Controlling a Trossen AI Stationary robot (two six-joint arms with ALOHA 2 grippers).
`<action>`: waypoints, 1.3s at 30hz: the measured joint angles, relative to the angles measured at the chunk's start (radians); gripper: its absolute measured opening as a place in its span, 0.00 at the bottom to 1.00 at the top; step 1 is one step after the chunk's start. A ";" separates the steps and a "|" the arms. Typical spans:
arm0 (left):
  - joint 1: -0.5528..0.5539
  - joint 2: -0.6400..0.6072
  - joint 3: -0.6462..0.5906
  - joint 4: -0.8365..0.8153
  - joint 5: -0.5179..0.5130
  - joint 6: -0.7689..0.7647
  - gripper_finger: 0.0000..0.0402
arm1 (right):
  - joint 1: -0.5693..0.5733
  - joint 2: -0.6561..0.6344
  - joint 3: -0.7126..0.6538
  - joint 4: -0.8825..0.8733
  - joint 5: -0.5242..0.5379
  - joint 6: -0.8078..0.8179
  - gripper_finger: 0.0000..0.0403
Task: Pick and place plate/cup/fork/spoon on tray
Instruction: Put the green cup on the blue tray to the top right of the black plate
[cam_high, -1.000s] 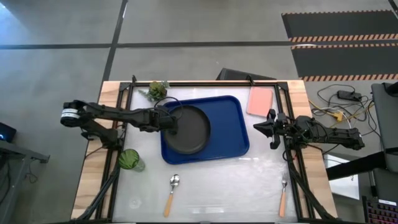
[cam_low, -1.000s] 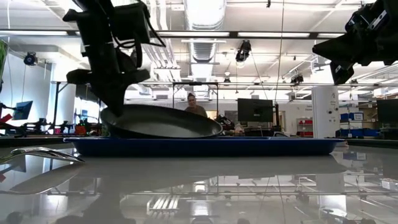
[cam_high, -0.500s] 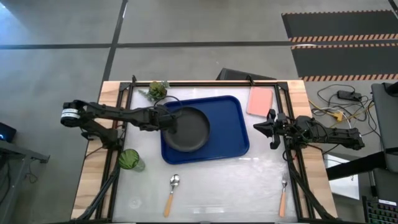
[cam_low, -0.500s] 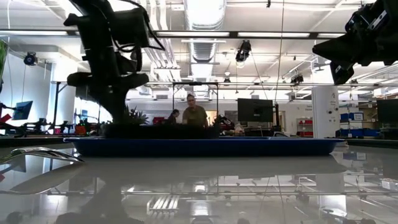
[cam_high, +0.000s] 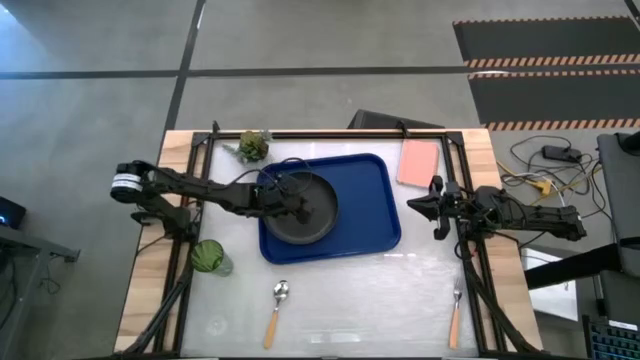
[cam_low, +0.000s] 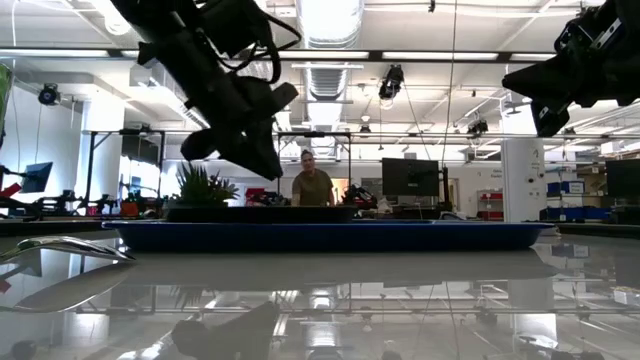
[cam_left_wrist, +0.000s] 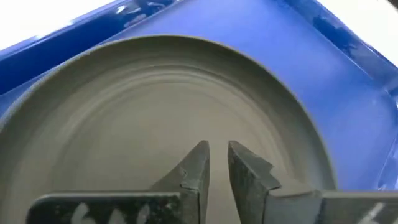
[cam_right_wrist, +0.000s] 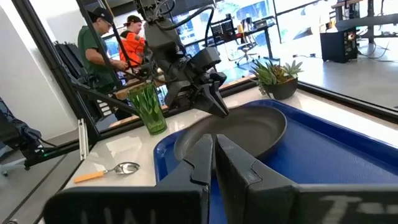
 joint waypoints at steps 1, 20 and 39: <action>-0.005 0.001 0.000 0.006 0.000 0.001 0.08 | 0.000 0.003 0.000 -0.001 0.000 0.001 0.02; -0.119 -0.406 0.000 -0.058 0.008 0.254 0.04 | 0.000 0.009 -0.006 -0.046 -0.007 0.034 0.02; -0.361 -0.611 0.002 -0.116 -0.035 0.327 0.04 | 0.000 0.405 0.023 0.583 0.002 -0.064 0.02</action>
